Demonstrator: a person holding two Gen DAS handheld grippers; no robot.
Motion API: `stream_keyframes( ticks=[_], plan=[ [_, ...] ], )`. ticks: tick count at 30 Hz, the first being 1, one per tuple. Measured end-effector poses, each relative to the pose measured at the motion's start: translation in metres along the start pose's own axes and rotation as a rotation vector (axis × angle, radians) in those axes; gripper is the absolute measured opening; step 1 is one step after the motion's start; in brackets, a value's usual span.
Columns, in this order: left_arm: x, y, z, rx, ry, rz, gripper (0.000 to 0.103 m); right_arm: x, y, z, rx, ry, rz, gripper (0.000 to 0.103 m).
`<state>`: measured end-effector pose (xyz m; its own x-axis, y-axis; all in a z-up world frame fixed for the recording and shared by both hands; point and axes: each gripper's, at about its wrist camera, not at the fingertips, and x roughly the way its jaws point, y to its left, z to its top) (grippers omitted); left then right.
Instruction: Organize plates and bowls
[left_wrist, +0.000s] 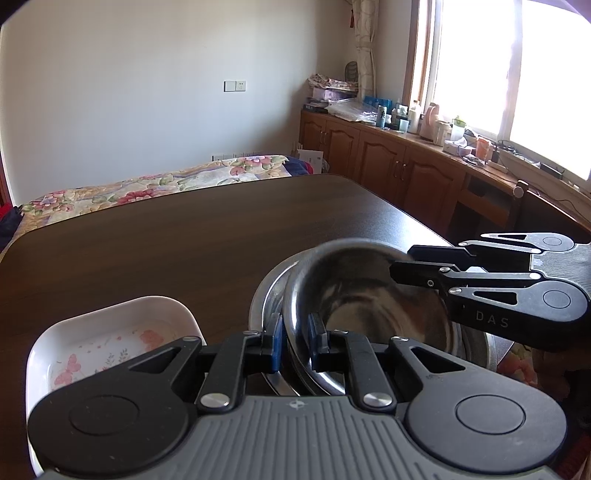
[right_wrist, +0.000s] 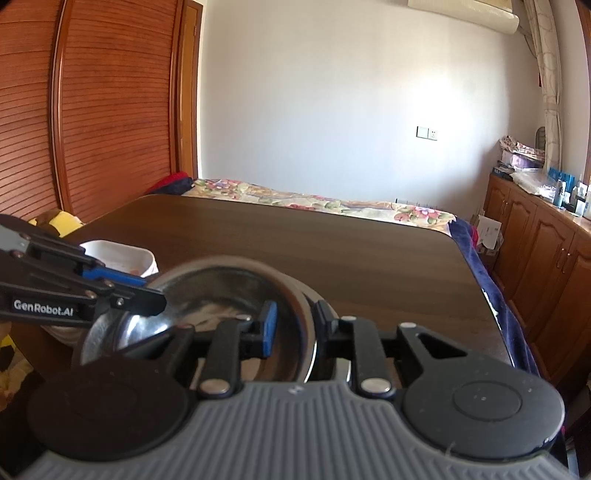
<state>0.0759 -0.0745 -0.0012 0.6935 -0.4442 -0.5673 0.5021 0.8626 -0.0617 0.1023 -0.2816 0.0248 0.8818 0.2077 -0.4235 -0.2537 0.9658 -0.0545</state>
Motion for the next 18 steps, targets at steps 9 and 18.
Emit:
stream_keyframes(
  ticks=[9,18],
  plan=[
    [-0.01,-0.004,-0.004,-0.002,-0.032,0.011,0.015,-0.009,-0.002,0.0,0.032,-0.036,0.009,0.024],
    [-0.019,-0.003,-0.009,-0.031,-0.082,0.023,0.035,-0.018,-0.012,-0.006,0.073,-0.09,-0.033,0.037]
  ],
)
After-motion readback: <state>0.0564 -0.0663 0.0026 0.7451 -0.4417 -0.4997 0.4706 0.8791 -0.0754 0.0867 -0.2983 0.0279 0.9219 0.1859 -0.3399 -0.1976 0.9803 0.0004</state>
